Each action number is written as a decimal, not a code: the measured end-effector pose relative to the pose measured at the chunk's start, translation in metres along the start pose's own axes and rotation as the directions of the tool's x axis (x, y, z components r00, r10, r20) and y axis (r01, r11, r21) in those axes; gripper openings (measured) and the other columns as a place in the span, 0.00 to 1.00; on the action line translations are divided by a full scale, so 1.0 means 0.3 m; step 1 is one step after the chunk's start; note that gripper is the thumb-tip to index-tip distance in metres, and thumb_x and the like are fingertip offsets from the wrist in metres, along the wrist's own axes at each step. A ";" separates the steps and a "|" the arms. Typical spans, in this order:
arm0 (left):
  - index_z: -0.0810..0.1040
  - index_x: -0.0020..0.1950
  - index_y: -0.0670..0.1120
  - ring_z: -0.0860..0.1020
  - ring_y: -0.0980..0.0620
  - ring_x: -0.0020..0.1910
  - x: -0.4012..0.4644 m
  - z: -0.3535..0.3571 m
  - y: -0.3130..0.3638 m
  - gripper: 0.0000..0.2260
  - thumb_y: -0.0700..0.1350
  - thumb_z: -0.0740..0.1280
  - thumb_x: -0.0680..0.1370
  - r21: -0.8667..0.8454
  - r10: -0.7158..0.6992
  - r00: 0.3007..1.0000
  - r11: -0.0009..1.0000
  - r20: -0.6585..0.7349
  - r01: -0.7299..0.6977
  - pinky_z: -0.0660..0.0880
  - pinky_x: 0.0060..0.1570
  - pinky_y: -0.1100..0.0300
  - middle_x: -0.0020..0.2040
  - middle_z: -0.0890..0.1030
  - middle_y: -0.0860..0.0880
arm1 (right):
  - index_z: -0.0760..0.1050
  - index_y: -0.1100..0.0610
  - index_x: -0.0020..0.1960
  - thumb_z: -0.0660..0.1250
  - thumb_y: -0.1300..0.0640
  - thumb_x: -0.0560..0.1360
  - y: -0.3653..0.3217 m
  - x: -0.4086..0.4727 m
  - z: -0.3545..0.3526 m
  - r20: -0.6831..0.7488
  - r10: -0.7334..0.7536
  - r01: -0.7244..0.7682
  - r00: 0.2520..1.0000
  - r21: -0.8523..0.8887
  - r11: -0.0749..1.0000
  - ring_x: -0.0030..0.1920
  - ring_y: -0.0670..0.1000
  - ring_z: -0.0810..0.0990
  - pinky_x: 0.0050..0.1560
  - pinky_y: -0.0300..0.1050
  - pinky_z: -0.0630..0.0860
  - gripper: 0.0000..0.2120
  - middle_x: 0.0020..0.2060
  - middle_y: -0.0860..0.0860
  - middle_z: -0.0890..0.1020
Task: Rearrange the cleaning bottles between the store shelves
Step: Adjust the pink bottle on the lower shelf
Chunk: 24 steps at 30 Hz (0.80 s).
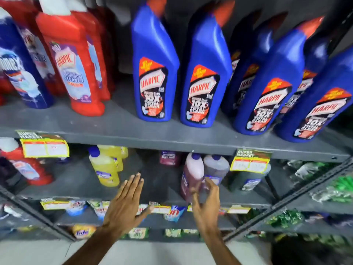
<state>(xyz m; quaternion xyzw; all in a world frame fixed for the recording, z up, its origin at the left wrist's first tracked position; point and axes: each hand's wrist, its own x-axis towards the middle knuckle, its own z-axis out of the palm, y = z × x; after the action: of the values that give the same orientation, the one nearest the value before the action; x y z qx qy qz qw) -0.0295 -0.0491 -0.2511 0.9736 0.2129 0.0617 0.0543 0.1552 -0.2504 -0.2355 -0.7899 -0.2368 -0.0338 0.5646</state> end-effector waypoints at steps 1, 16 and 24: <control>0.61 0.82 0.36 0.59 0.38 0.84 0.007 0.032 -0.015 0.45 0.72 0.53 0.81 0.002 -0.007 0.999 1.000 0.035 0.007 0.63 0.80 0.40 0.85 0.58 0.38 | 0.69 0.32 0.65 0.74 0.48 0.77 0.027 -0.006 0.024 0.015 0.063 -0.063 0.998 0.021 0.998 0.62 0.50 0.81 0.65 0.53 0.78 0.23 0.60 0.45 0.79; 0.59 0.82 0.32 0.59 0.35 0.83 0.130 0.396 -0.122 0.48 0.71 0.50 0.79 -0.029 -0.115 0.979 0.992 0.170 0.121 0.57 0.82 0.41 0.84 0.58 0.33 | 0.69 0.48 0.63 0.79 0.50 0.76 0.252 0.022 0.237 -0.049 0.256 -0.258 0.965 -0.022 0.966 0.58 0.55 0.82 0.61 0.50 0.79 0.24 0.59 0.51 0.82; 0.58 0.81 0.31 0.60 0.33 0.82 0.129 0.423 -0.122 0.48 0.71 0.48 0.80 -0.024 -0.098 0.983 0.994 0.157 0.103 0.55 0.81 0.42 0.83 0.59 0.31 | 0.68 0.51 0.68 0.81 0.45 0.73 0.247 0.055 0.283 0.240 0.251 -0.246 0.938 -0.048 0.968 0.51 0.48 0.85 0.52 0.38 0.82 0.31 0.56 0.44 0.83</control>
<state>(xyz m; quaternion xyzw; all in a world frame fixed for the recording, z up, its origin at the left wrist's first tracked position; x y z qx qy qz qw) 0.0085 -0.0098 -0.3773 0.9624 0.2561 -0.0138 0.0895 0.1821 -0.1864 -0.3257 -0.8166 -0.2024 0.1329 0.5240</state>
